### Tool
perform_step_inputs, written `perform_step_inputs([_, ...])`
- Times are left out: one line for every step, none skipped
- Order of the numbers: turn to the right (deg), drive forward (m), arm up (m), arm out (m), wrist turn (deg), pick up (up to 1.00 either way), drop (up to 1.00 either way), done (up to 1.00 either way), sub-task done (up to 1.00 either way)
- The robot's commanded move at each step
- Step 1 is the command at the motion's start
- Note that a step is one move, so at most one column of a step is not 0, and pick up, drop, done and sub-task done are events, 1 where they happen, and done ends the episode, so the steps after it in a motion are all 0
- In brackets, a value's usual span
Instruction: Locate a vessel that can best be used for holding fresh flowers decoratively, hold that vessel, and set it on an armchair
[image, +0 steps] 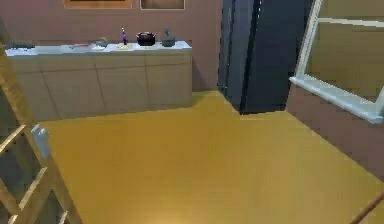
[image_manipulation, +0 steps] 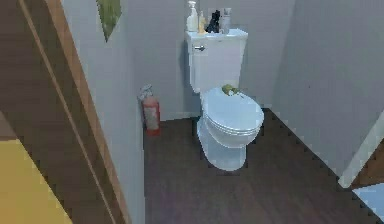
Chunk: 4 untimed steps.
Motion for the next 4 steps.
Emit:
perform_step_inputs([-21.0,0.00,0.00,0.00,0.0,0.00,0.00,0.00,0.00])
perform_step_inputs([0.0,0.95,0.00,0.00,0.0,0.00,0.00,0.00,0.00])
perform_step_inputs([3.0,0.00,0.00,0.00,0.0,0.00,0.00,0.00,0.00])
perform_step_inputs([45.0,0.00,0.00,0.00,0.0,0.00,0.00,0.00,0.00])
